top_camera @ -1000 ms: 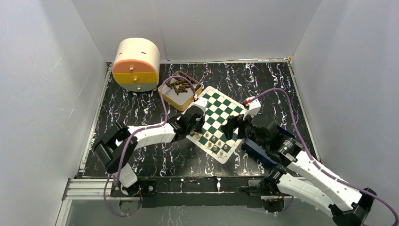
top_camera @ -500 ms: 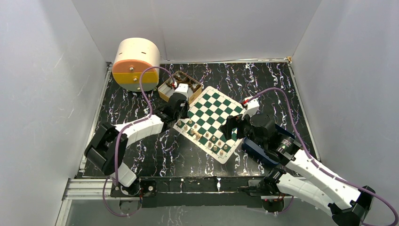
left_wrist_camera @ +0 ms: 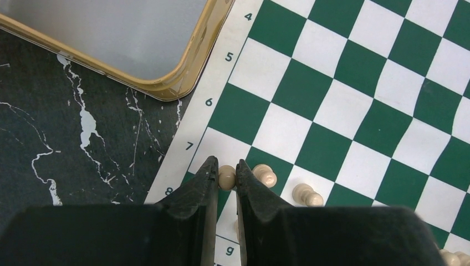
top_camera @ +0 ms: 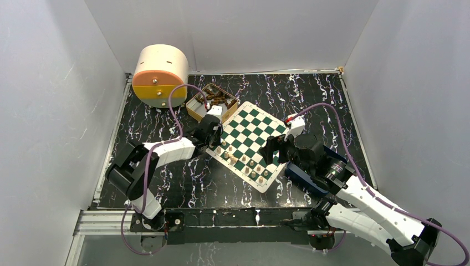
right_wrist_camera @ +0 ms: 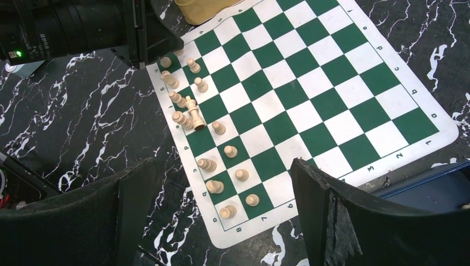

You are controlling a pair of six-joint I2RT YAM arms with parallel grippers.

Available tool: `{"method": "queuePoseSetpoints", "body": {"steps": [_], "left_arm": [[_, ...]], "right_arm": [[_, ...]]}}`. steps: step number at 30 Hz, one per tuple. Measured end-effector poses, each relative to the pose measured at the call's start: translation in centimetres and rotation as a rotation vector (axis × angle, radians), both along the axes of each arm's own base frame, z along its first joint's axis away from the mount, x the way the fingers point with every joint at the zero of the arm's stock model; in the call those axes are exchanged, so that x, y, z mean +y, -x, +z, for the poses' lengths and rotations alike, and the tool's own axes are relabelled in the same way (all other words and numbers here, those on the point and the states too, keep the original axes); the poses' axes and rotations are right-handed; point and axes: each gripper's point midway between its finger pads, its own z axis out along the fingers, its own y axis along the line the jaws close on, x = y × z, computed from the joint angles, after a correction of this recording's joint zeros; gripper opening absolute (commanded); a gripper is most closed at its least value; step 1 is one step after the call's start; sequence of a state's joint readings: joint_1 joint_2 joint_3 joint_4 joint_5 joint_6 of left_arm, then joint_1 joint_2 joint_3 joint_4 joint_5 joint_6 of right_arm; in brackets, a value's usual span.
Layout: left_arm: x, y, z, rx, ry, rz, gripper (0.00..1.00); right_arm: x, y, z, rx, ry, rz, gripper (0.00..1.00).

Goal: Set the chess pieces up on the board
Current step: Place the chess piece on the chessboard.

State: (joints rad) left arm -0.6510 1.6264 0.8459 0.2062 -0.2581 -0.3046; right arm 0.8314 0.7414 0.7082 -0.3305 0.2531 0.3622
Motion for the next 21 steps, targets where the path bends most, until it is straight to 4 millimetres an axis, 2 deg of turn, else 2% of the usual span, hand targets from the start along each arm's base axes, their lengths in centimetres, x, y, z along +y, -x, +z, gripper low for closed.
{"method": "queuePoseSetpoints", "body": {"steps": [21], "left_arm": [[0.0, -1.5, -1.4, -0.011, 0.012, 0.002, 0.11]], "right_arm": [[-0.2, -0.1, -0.1, 0.001, 0.007, -0.009, 0.99]]}}
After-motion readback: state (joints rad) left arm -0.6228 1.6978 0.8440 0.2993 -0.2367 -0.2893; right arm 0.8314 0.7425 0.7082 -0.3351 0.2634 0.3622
